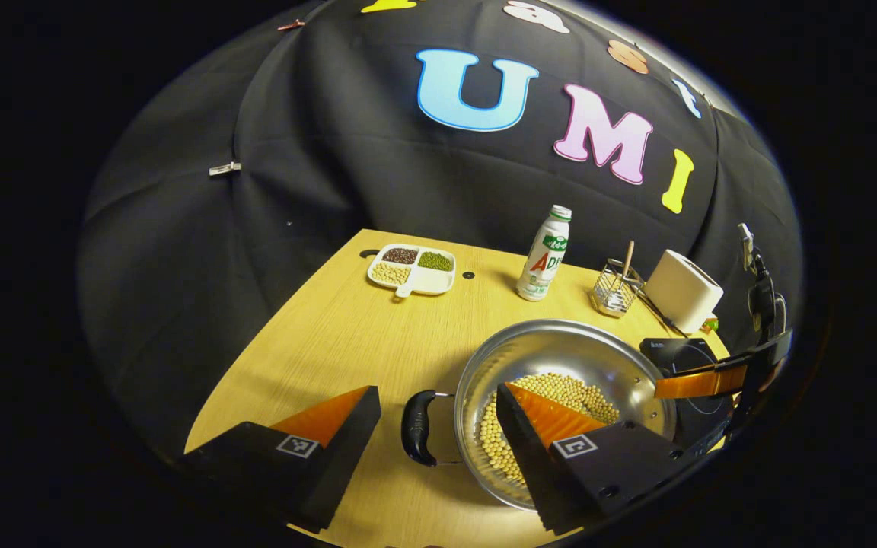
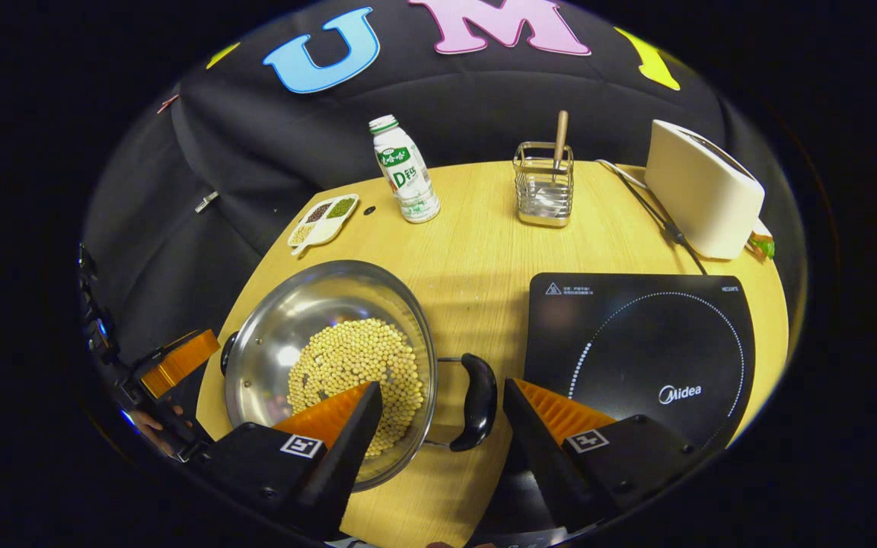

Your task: First push the handle of the pot to place it horizontally, then grasp the pot with both hands and set it on the induction cooktop.

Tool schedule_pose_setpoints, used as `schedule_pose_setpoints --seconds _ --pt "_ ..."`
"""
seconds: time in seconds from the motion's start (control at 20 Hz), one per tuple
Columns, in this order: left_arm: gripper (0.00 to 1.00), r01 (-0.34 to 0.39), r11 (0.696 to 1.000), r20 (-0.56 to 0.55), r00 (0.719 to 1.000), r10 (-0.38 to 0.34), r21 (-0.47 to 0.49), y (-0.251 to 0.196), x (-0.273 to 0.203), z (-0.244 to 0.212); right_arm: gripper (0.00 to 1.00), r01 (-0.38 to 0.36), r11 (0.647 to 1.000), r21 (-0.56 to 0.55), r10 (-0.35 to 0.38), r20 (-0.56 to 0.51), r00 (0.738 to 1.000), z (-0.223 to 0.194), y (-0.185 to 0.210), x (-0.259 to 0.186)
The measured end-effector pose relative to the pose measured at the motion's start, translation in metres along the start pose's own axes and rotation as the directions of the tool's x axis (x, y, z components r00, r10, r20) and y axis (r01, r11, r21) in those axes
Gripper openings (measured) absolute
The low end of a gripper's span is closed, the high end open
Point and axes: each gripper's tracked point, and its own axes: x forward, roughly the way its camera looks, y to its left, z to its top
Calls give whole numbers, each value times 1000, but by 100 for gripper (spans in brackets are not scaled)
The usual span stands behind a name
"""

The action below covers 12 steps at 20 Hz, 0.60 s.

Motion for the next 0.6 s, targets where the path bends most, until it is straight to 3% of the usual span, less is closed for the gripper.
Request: schedule_pose_setpoints --seconds 0.6 --pt "94 79 994 -179 980 -91 -69 0 49 -49 99 39 999 13 -38 -45 998 1 7 34"
